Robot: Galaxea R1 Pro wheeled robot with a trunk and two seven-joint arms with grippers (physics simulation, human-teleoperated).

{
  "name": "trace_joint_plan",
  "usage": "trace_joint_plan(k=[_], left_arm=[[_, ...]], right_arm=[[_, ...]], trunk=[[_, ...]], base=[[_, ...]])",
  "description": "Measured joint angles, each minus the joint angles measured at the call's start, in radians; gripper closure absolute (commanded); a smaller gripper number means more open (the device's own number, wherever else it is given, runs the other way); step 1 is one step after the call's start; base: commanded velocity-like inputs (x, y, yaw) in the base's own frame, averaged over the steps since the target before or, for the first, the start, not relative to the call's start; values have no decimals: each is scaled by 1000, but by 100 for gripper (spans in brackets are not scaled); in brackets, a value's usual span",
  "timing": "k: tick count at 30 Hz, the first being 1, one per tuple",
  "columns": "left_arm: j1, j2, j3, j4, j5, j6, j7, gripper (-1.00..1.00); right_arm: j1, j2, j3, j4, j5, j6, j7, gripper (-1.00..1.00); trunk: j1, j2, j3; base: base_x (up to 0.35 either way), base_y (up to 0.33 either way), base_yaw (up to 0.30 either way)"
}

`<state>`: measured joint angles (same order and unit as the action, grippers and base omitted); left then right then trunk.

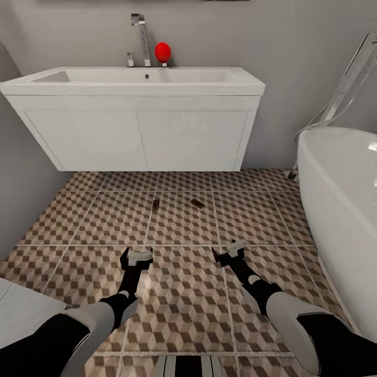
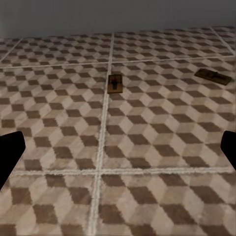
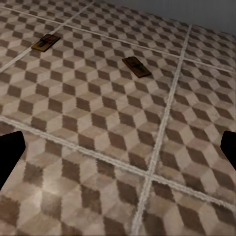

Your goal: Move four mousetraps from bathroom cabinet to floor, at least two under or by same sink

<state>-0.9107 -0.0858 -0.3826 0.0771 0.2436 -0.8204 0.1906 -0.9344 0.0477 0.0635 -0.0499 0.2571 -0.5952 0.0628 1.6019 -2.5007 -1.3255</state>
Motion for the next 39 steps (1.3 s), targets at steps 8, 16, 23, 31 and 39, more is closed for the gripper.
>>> trace_joint_plan(k=[8,16,23,31,39], left_arm=[[6,1,1,0,0,-1,0,-100],[7,4,1,0,1,0,0,-100],[7,7,1,0,1,1,0,-100],[10,7,2,0,2,12,0,-100],[12,7,2,0,2,15,0,-100]], right_arm=[[18,-9,-1,13,-1,0,-1,-100],[20,-22,0,20,-2,-1,-1,-100],[21,-26,0,21,-2,-2,-2,-100],[21,-25,1,24,-2,0,-1,-100],[21,-25,1,24,-2,0,-1,-100]], trunk=[[-17,29,28],[-48,85,53],[-75,134,75],[-105,190,100],[-136,246,125]], base=[[0,0,0],[0,0,0],[0,0,0],[0,0,0],[0,0,0]])
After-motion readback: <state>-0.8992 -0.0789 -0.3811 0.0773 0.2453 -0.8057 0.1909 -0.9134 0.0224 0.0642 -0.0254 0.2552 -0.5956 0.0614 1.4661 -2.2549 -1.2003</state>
